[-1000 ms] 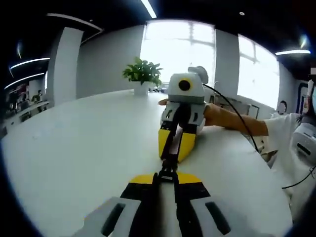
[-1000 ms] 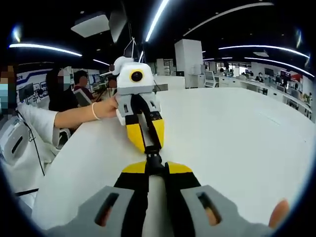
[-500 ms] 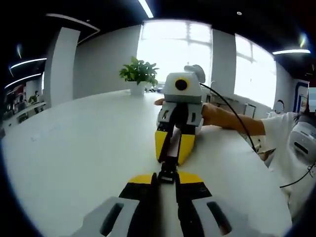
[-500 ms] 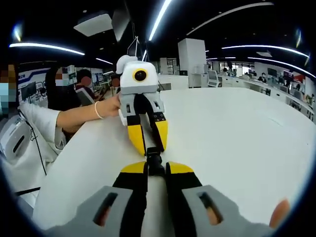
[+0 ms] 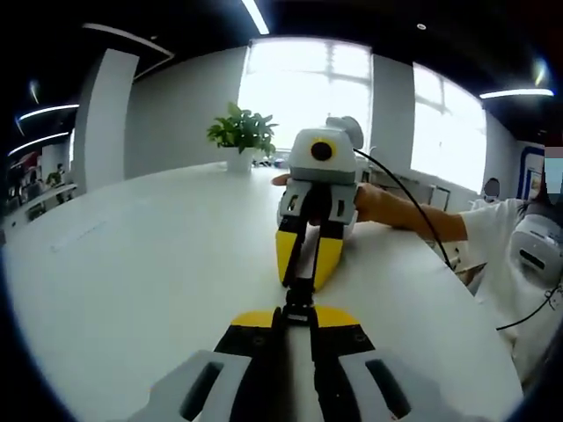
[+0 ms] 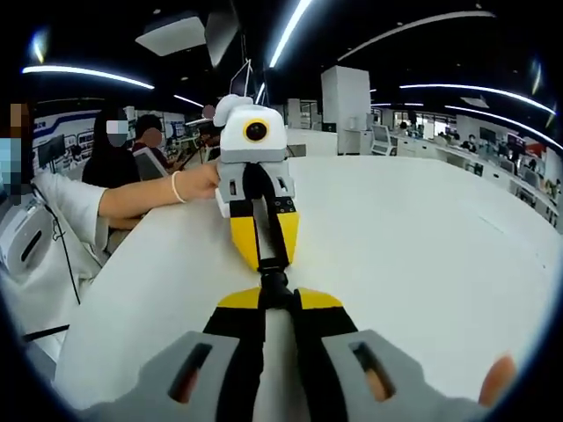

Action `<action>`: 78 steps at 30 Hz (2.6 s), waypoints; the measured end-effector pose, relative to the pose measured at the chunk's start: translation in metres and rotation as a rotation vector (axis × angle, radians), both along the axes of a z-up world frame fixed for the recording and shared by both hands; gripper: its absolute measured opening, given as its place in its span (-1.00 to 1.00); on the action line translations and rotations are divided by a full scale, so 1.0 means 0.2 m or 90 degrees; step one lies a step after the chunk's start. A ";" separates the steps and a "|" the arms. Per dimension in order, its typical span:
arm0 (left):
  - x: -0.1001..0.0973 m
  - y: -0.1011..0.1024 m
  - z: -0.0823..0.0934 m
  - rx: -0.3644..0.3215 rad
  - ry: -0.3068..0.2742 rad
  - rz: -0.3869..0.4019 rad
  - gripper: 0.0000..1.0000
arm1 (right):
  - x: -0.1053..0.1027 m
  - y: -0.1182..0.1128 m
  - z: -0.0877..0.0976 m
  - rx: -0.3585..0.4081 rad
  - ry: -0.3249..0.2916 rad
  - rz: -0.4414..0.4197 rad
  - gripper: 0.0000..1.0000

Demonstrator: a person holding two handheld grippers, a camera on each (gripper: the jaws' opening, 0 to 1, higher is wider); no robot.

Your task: Snap the two parts of the plastic buckle together until the buckle closes and remains connected.

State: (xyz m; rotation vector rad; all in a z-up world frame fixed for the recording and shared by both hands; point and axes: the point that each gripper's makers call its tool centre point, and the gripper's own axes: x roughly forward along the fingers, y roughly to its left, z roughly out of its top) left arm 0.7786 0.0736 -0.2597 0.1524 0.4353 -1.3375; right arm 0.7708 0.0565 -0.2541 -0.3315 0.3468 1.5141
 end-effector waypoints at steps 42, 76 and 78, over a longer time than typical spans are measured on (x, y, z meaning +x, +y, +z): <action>0.00 -0.04 0.00 -0.037 0.012 -0.007 -0.73 | 0.03 0.06 -0.04 0.004 -0.013 0.005 -0.77; 0.31 0.09 0.02 -0.002 0.036 0.113 -0.65 | 0.48 -0.02 0.00 0.011 -0.025 -0.176 -0.46; 0.35 0.10 0.02 -0.009 0.052 0.123 -0.65 | 0.51 -0.03 0.00 0.013 -0.010 -0.187 -0.45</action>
